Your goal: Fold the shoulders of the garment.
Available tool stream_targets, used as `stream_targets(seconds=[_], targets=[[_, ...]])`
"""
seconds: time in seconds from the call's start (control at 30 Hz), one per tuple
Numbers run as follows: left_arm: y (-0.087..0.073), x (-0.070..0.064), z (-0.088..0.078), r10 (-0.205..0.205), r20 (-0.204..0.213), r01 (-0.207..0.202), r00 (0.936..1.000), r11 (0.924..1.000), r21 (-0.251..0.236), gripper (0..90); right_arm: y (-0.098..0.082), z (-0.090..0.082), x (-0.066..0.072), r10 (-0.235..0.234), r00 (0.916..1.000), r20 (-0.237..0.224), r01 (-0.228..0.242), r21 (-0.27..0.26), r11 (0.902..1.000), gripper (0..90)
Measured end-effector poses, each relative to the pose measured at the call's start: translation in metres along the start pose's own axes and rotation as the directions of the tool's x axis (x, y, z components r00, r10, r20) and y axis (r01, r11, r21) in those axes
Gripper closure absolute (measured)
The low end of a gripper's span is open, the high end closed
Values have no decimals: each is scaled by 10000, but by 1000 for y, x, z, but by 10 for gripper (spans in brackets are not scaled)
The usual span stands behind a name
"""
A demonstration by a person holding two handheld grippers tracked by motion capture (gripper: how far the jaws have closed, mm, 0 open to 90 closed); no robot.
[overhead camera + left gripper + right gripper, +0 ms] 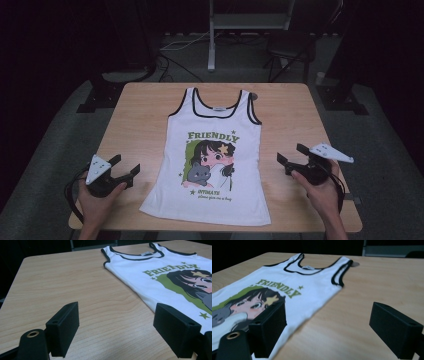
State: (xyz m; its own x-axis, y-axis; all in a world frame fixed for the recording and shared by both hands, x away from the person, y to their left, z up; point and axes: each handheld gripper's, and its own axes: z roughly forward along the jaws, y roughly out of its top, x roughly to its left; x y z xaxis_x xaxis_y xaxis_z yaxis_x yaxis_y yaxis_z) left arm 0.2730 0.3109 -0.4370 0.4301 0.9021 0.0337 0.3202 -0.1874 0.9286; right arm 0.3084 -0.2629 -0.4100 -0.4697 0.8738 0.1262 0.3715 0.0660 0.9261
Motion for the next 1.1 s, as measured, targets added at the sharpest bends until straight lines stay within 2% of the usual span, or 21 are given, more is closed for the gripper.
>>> stream_targets(seconds=[0.13, 0.17, 0.2, 0.27, 0.33, 0.4, 0.5, 0.53, 0.6, 0.73, 0.8, 0.87, 0.9, 1.1], targets=[[0, 0, -1, 22, 36, -22, 10000, 10000, -52, 205, 26, 24, -3, -252, 9994, -248, 259, 263, 9993, 135], [0, 0, -1, 29, 34, -29, 10000, 10000, -61, 205, 26, 24, -3, -252, 9994, -248, 259, 263, 9993, 135], [0, -1, 0, 41, 28, -41, 10000, 10000, -65, 205, 39, 36, -7, -328, 9989, -324, 339, 349, 9988, 135], [0, -1, -1, 115, 16, -115, 9999, 9999, -22, 205, 50, 49, -10, -414, 9985, -370, 430, 448, 9981, 135], [0, -1, -1, 116, -1, -116, 9999, 9999, -36, 205, 55, 55, -11, -446, 9981, -426, 467, 490, 9977, 135], [0, 0, 0, 52, 14, -52, 10000, 10000, -4, 205, 68, 74, -15, -495, 9971, -571, 532, 654, 9964, 135], [0, 1, -1, 17, 26, -17, 10000, 10000, -34, 205, 79, 91, -20, -504, 9968, -619, 555, 850, 9948, 135], [0, 1, -1, 17, 26, -17, 10000, 10000, -34, 205, 79, 91, -20, -504, 9968, -619, 555, 850, 9948, 135], [0, 0, -1, 36, 31, -36, 10000, 10000, -32, 205, 88, 108, -25, -489, 9967, -649, 551, 980, 9937, 136], [0, 0, 0, 17, 46, -17, 10000, 10000, -8, 205, 96, 123, -32, -434, 9969, -656, 508, 1156, 9920, 136], [0, 1, 0, -4, 79, 4, 10000, 10000, 1, 205, 102, 138, -39, -335, 9976, -608, 412, 1303, 9906, 136], [0, 1, 0, 9, 85, -9, 10000, 10000, 0, 205, 104, 143, -41, -319, 9978, -582, 394, 1335, 9903, 136], [0, 0, 0, 43, 81, -43, 10000, 10000, 4, 205, 106, 153, -44, -286, 9982, -527, 361, 1464, 9886, 136], [0, 0, -1, 51, 58, -50, 10000, 10000, -59, 205, 108, 179, -50, -258, 9986, -457, 336, 1795, 9832, 137]])
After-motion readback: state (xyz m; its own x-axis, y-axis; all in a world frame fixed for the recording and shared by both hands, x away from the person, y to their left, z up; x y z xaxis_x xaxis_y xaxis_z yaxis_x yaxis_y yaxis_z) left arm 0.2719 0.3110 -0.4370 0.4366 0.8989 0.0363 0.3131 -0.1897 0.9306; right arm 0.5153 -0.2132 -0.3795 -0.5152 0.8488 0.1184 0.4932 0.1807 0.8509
